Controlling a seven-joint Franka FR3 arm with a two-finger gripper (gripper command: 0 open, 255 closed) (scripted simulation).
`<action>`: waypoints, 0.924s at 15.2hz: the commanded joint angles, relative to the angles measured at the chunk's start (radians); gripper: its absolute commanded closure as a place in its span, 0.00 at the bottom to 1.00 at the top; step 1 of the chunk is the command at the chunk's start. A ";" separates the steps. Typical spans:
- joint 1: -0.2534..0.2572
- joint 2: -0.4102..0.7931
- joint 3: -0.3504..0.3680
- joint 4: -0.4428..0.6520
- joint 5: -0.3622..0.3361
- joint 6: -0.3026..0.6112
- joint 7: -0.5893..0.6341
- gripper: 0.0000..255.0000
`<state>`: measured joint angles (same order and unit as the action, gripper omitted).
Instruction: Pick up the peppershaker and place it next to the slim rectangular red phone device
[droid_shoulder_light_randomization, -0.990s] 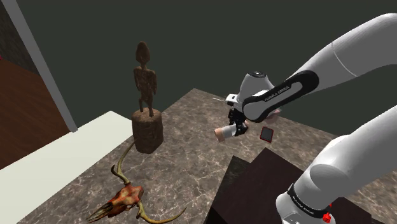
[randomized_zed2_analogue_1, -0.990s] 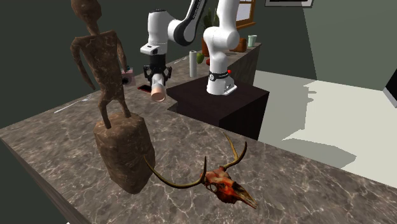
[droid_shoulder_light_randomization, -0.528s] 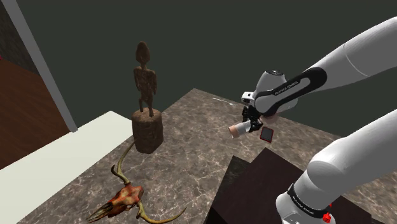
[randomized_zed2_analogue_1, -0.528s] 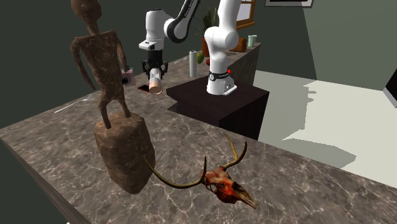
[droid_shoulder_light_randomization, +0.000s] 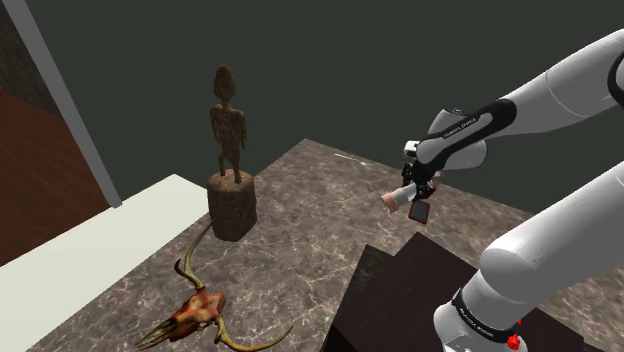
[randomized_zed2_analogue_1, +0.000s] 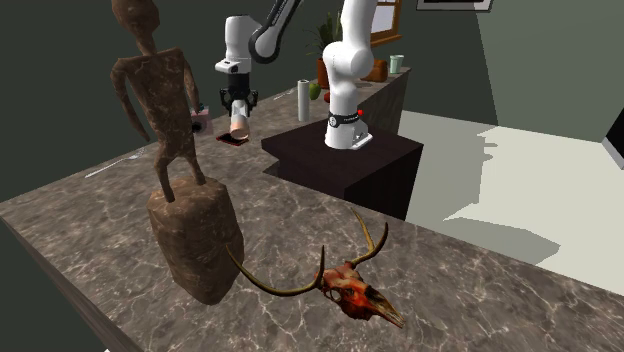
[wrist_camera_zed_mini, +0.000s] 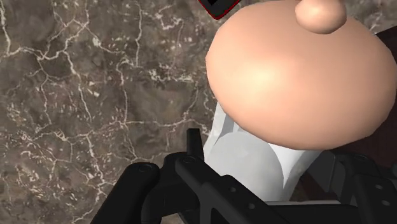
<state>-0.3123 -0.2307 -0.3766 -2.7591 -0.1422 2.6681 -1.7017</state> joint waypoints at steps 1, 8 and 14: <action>-0.016 0.015 -0.048 0.023 0.010 -0.007 -0.076 1.00; -0.038 0.129 -0.203 0.153 0.130 -0.028 -0.360 1.00; -0.077 0.277 -0.284 0.311 0.317 -0.077 -0.633 1.00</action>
<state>-0.3793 0.0278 -0.6510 -2.4734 0.1497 2.6037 -2.2922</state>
